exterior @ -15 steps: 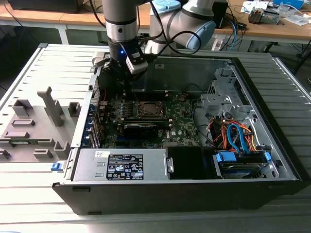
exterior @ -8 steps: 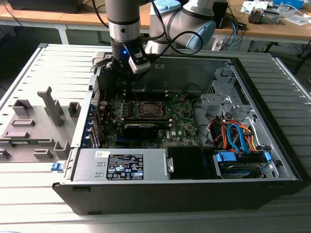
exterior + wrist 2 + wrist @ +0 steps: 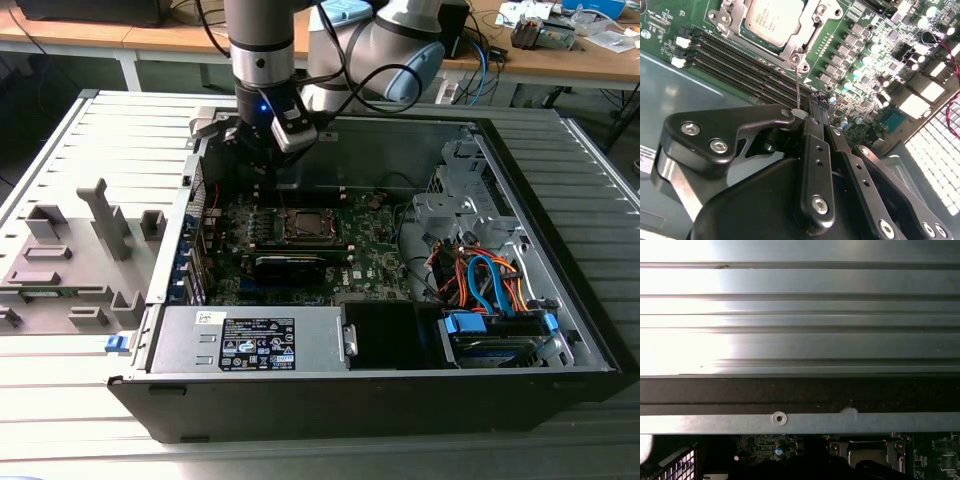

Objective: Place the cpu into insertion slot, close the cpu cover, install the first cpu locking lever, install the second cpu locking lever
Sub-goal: 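Install the first cpu locking lever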

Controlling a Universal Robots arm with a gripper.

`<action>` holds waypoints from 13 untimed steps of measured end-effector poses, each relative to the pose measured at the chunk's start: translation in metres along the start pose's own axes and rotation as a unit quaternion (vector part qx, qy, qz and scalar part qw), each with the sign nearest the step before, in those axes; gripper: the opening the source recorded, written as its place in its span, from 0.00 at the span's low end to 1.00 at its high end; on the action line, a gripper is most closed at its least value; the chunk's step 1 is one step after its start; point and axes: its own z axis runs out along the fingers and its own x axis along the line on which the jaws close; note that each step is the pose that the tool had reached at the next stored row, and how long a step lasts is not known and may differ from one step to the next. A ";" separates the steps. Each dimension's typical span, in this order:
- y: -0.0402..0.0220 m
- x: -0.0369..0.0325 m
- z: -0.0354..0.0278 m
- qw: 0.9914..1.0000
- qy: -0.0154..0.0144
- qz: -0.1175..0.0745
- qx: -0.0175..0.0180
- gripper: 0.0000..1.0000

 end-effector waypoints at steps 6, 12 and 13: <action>0.0000 -0.0070 0.0003 1.000 0.000 0.000 0.000 0.11; 0.0001 -0.0110 0.0004 1.000 0.000 0.000 0.000 0.11; 0.0001 -0.0116 0.0004 1.000 0.000 0.000 0.000 0.11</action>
